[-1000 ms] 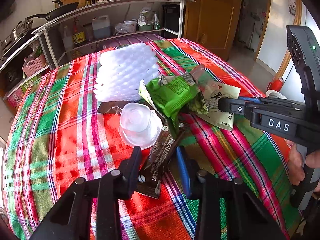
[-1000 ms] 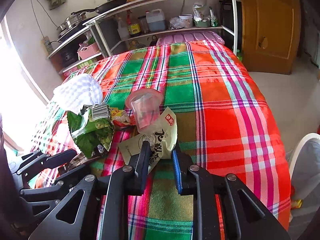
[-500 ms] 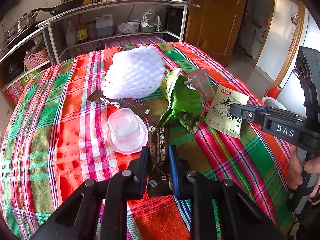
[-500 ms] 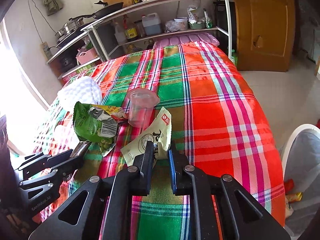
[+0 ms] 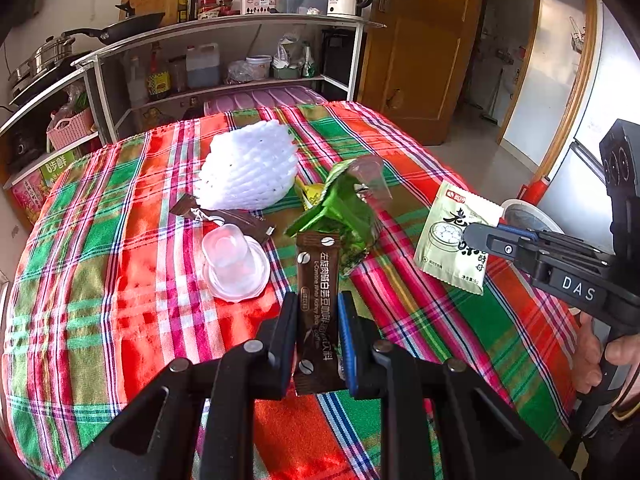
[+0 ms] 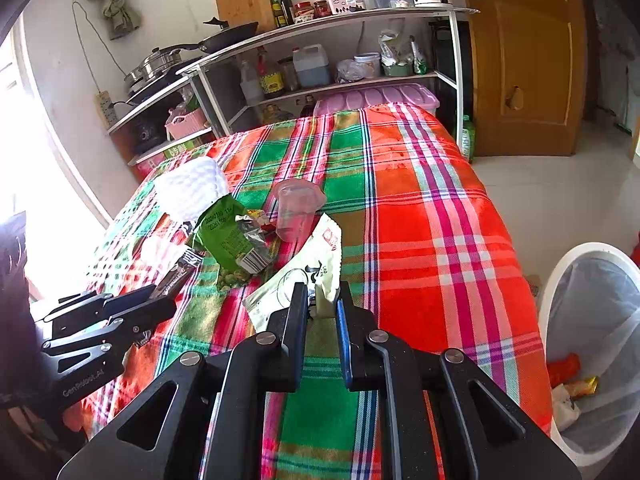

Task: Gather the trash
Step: 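Carry the white packet and brown wrapper over the white trash bin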

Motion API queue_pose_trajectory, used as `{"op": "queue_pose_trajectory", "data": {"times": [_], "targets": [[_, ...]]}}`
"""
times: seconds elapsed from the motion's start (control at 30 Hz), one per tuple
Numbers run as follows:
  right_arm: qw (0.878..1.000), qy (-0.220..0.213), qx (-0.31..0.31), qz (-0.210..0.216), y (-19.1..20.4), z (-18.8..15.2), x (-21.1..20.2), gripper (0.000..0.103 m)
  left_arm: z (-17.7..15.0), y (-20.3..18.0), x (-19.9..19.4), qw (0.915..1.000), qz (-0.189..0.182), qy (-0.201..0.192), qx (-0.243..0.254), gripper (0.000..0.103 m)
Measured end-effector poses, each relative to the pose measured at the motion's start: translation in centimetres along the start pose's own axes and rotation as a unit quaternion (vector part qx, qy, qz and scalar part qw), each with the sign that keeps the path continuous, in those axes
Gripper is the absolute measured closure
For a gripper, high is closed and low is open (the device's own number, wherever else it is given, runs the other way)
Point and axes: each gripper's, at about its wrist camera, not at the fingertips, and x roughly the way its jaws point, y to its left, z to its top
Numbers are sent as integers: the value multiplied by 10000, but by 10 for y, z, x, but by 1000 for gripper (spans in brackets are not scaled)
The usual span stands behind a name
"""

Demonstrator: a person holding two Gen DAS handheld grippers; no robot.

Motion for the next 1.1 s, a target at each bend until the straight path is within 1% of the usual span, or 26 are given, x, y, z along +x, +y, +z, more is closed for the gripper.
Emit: {"op": "queue_pose_trajectory", "data": {"times": [0.27, 0.5, 0.73, 1.1], "targets": [[9992, -310, 208, -107, -21, -10, -38, 89, 9, -29, -9, 9995, -154, -165, 220, 82], [9968, -533, 479, -360, -51, -18, -70, 89, 19, -64, -8, 9982, -344, -237, 422, 82], [9928, -667, 720, -691, -83, -29, -99, 89, 28, -107, 0, 9952, -683, -270, 646, 82], [9806, -785, 1179, -1352, -147, -49, -137, 89, 38, -188, 19, 9852, -1292, -152, 1119, 82]]}}
